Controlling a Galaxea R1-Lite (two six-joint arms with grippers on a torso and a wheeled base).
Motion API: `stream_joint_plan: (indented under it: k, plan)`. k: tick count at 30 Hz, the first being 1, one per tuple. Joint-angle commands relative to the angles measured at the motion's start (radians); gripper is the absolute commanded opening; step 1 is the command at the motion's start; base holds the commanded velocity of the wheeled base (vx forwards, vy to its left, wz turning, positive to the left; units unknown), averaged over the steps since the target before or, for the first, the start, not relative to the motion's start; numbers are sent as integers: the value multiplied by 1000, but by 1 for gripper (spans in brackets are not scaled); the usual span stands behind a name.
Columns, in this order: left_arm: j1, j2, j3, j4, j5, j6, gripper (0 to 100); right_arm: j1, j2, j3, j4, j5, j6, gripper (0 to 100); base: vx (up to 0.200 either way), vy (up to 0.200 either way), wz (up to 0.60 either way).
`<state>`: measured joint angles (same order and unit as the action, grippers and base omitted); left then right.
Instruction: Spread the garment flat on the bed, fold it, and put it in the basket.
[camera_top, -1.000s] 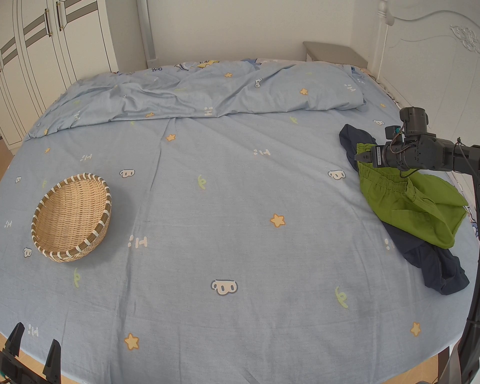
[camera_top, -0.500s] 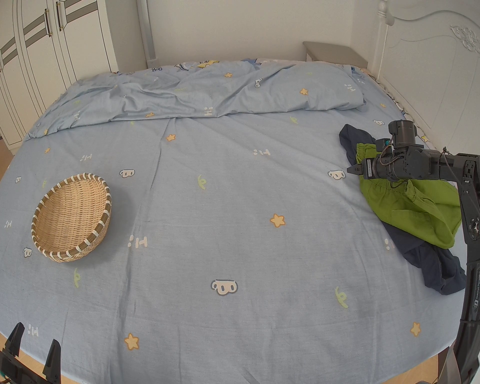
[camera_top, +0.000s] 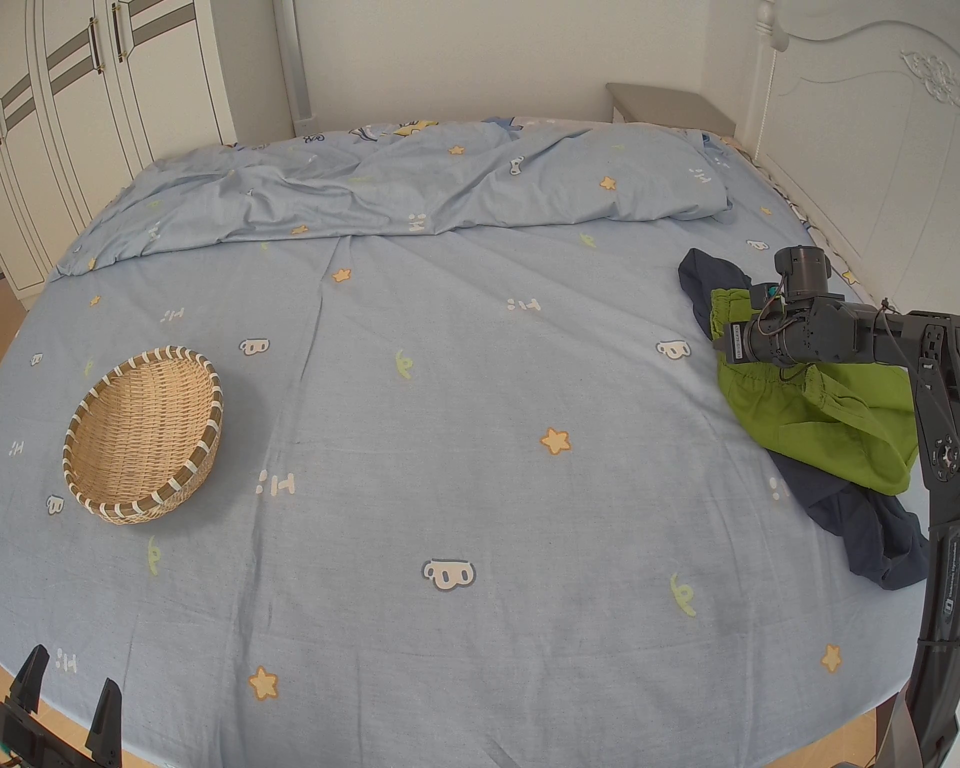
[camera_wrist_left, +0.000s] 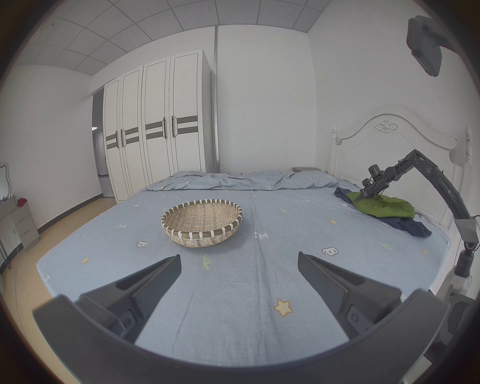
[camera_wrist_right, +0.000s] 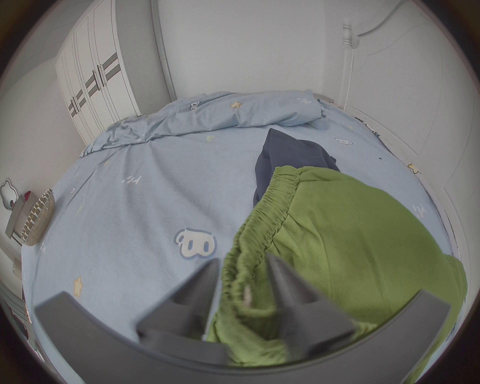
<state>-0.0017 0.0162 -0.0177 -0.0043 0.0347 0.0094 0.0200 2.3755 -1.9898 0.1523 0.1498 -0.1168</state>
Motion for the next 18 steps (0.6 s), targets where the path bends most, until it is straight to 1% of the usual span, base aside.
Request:
stream_joint_plan:
  k: [1,5,10,12,15,16,17,18]
  plan:
    - [0,-16,18,0,1,0,100,-2,-2,12,1,1,-1,0,0,0,0]
    - [0,-16,18,0,1,0,100,-2,-7,19,3,1,-1,0,0,0,0]
    - [0,-16,18,0,1,0,100,3,-64,54,35,-24,0,0,0,0,0]
    - [0,-16,18,0,1,0,100,8,-176,106,72,-24,9,0,0,0,0]
    - [0,-16,18,0,1,0,100,12,-269,141,124,-21,12,0,0,0,0]
    - [0,-16,18,0,1,0,100,14,-338,164,173,-18,20,0,0,0,0]
    - [0,-16,18,0,1,0,100,14,-358,170,185,-18,23,0,0,0,0]
    - [0,-16,18,0,1,0,100,21,-418,187,228,-15,37,0,0,0,0]
